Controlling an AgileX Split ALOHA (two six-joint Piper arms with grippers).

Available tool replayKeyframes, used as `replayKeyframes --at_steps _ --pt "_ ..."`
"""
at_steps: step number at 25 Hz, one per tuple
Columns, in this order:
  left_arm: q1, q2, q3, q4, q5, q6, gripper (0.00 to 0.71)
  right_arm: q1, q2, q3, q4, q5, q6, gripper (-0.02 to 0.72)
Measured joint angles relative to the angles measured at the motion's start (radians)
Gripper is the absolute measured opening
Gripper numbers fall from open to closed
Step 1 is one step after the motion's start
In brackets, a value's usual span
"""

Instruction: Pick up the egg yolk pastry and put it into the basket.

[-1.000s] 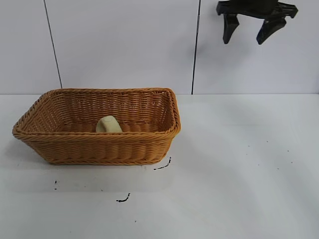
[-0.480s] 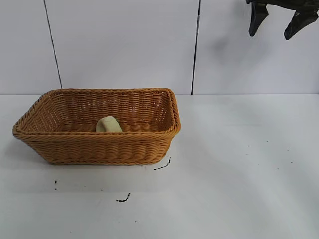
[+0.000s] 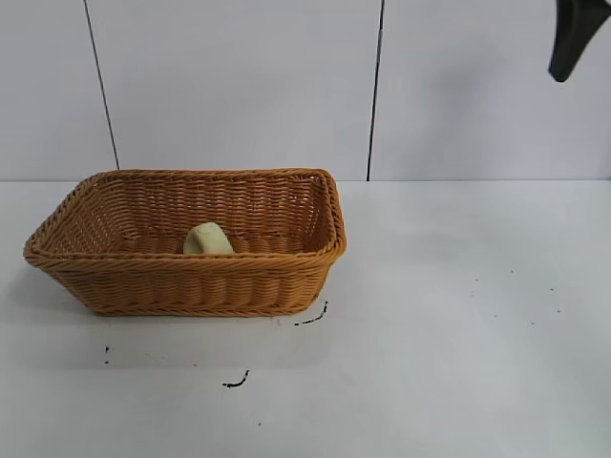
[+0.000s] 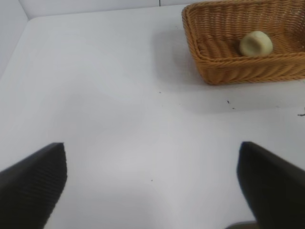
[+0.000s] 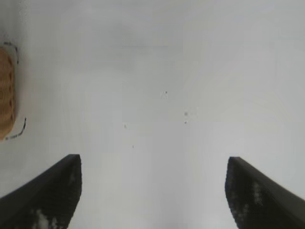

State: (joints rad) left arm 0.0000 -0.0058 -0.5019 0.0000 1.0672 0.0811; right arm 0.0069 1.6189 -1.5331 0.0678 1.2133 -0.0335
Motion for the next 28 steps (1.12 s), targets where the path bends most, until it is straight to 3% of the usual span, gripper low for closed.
replayKeyframes --at_steps 11,19,28 --pt "0.000 0.000 0.000 0.000 0.000 0.000 0.697 0.000 -0.588 0.492 0.000 -0.001 -0.025 0.592" --pt "0.000 0.000 0.000 0.000 0.000 0.000 0.697 0.000 -1.039 0.838 0.001 -0.127 -0.055 0.592" --pt "0.000 0.000 0.000 0.000 0.000 0.000 0.697 0.000 -1.428 1.039 -0.007 -0.183 -0.049 0.592"
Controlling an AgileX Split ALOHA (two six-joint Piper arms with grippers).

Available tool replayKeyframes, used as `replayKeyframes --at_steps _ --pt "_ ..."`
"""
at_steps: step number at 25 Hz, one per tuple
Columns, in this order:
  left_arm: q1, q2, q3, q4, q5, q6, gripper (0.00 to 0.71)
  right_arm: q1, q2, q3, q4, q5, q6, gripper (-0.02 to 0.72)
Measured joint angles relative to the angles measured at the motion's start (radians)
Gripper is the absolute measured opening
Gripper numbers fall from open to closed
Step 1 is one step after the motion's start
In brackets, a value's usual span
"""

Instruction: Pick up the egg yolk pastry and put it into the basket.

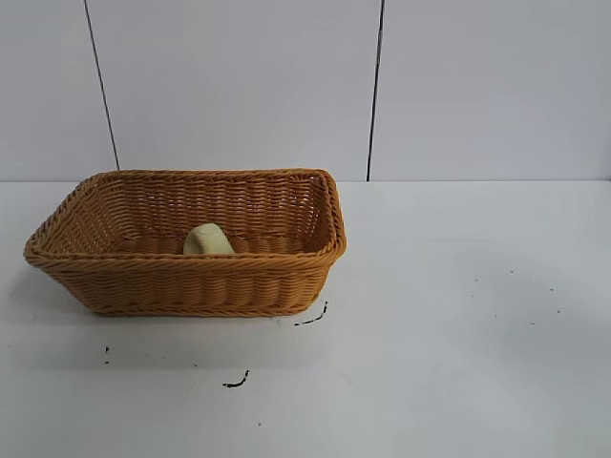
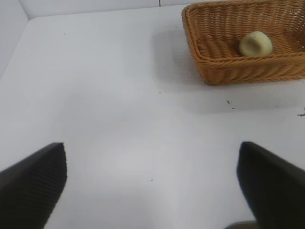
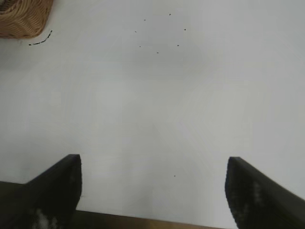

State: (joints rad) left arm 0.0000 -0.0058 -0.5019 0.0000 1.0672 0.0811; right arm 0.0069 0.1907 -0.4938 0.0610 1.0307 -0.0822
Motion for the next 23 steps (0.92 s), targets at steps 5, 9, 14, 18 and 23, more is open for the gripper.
replayKeyframes --at_steps 5,9,14,18,23 --pt "0.000 0.000 0.000 0.000 0.000 0.000 0.697 0.000 -0.111 0.003 -0.007 -0.001 0.005 0.592" --pt "0.000 0.000 0.000 0.000 0.000 0.000 0.697 0.000 -0.187 0.003 -0.009 -0.001 0.005 0.589" --pt "0.000 0.000 0.000 0.000 0.000 0.000 0.697 0.000 -0.195 0.003 -0.009 -0.001 0.006 0.589" --pt "0.000 0.000 0.000 0.000 0.000 0.000 0.697 0.000 -0.195 0.003 -0.009 -0.001 0.006 0.589" --pt "0.000 0.000 0.000 0.000 0.000 0.000 0.697 0.000 -0.195 0.003 -0.009 -0.001 0.009 0.589"
